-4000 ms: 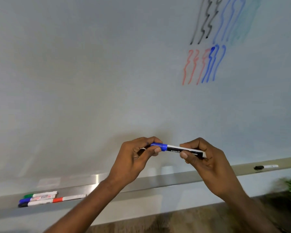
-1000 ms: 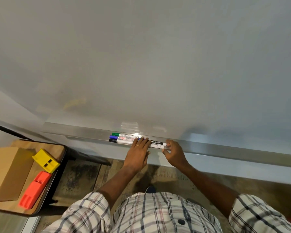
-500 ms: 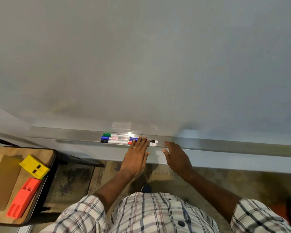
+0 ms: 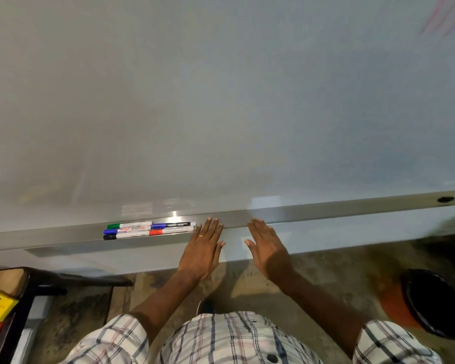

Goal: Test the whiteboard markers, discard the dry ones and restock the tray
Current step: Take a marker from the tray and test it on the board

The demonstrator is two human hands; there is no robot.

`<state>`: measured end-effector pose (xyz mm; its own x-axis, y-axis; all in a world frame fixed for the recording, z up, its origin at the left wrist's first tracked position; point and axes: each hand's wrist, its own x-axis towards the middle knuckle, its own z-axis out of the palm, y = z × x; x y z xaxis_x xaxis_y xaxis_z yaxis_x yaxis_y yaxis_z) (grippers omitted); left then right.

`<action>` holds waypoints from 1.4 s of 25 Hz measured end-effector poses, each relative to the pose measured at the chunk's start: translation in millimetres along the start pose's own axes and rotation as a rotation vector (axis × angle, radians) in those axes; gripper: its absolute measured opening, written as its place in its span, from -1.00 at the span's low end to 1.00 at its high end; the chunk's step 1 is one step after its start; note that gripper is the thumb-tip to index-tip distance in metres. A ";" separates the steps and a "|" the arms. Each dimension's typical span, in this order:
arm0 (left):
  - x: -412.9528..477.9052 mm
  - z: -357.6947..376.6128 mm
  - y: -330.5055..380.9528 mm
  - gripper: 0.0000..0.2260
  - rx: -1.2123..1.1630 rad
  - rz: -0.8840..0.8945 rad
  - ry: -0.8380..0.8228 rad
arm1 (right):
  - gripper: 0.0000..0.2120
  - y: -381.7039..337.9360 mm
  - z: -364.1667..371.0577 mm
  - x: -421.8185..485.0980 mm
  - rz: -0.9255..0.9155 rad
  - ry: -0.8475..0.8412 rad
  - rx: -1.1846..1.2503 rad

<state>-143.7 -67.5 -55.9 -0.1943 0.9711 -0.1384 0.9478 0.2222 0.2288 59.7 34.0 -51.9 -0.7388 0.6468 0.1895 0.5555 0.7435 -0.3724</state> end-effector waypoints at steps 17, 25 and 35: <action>34.2 43.5 308.3 -0.49 -0.050 0.423 -0.012 | -0.28 174.3 -142.7 -214.1 0.584 0.035 -0.081; 101.8 61.2 406.8 -0.38 -0.079 0.594 -0.057 | -0.35 236.5 -184.7 -248.0 0.783 0.114 -0.053; 254.2 83.2 530.9 -0.49 -0.187 0.747 -0.057 | -0.40 395.7 -233.7 -219.9 0.914 0.174 -0.057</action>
<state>331.1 290.1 -49.8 0.4980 0.8645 0.0684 0.7628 -0.4743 0.4395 531.1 225.7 -28.5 0.0599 0.9980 -0.0204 0.9144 -0.0631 -0.3999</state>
